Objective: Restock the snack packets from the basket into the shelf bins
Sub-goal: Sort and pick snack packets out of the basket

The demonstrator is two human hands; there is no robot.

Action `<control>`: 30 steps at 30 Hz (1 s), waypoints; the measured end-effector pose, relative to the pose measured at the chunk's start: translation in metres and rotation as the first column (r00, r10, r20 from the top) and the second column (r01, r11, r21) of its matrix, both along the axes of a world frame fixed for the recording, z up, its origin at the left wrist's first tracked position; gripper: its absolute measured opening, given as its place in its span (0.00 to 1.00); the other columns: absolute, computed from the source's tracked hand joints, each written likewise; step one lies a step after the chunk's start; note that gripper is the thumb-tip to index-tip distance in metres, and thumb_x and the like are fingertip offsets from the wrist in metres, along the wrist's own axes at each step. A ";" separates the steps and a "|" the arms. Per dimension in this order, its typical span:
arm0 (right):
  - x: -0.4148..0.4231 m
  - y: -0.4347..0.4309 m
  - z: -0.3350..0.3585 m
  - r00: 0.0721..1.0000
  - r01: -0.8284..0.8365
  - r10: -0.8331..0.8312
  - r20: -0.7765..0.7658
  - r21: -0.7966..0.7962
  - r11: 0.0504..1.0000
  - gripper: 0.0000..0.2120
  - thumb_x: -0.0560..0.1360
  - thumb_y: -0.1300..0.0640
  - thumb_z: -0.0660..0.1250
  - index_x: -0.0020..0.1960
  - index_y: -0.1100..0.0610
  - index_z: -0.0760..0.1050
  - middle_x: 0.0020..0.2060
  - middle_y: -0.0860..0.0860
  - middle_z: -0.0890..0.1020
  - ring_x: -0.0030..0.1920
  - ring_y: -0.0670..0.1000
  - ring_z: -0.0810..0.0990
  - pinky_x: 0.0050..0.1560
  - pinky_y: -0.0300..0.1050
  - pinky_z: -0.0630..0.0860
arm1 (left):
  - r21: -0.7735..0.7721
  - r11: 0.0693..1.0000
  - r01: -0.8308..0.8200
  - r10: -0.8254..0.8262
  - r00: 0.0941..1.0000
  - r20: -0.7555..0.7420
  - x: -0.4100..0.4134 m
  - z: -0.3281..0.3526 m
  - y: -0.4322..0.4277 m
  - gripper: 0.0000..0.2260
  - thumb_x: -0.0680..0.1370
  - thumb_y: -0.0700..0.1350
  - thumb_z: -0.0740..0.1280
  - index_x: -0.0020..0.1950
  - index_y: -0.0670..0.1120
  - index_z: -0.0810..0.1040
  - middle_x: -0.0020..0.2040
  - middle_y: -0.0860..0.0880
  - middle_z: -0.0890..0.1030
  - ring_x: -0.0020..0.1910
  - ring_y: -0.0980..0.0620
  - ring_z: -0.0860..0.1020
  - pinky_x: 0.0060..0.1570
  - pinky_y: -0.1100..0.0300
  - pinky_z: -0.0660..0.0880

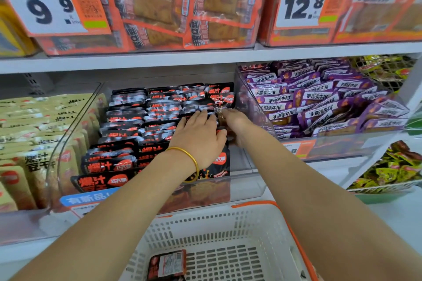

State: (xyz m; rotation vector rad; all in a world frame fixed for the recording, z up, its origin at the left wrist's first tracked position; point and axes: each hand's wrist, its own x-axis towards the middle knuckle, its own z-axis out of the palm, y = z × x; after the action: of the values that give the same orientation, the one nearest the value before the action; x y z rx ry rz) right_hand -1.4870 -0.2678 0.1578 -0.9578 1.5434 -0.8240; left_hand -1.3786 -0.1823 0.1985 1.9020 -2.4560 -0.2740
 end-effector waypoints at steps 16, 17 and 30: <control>-0.007 0.059 0.038 0.955 0.088 -0.045 0.294 -0.134 0.987 0.30 0.80 0.40 0.52 0.70 0.61 0.67 0.66 0.59 0.73 0.65 0.58 0.73 0.69 0.53 0.67 | -0.224 0.973 0.055 -0.057 0.998 0.002 0.000 0.012 0.024 0.23 0.83 0.53 0.48 0.76 0.46 0.57 0.76 0.48 0.59 0.76 0.50 0.54 0.74 0.52 0.47; -0.011 0.081 0.049 0.955 0.073 -0.012 0.296 -0.194 0.978 0.26 0.81 0.43 0.53 0.66 0.62 0.71 0.62 0.58 0.76 0.62 0.56 0.75 0.68 0.51 0.67 | -0.268 0.961 0.073 -0.078 0.997 -0.009 0.000 0.014 0.034 0.23 0.83 0.53 0.48 0.76 0.46 0.58 0.76 0.48 0.60 0.75 0.50 0.55 0.74 0.53 0.47; -0.009 0.232 -0.092 0.873 -0.460 0.451 -0.185 -0.005 0.888 0.08 0.79 0.66 0.58 0.51 0.61 0.76 0.43 0.53 0.78 0.44 0.53 0.77 0.43 0.43 0.74 | -0.194 0.956 0.219 -0.227 0.974 -0.022 0.082 -0.140 0.177 0.17 0.74 0.42 0.58 0.58 0.40 0.80 0.60 0.41 0.79 0.60 0.42 0.77 0.62 0.45 0.71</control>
State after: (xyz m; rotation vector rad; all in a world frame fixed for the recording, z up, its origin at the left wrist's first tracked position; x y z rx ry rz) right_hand -1.4959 -0.0361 0.0656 -1.3977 1.3658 -0.4467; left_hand -1.2964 -0.0048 0.0581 1.5318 -2.5635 -0.0783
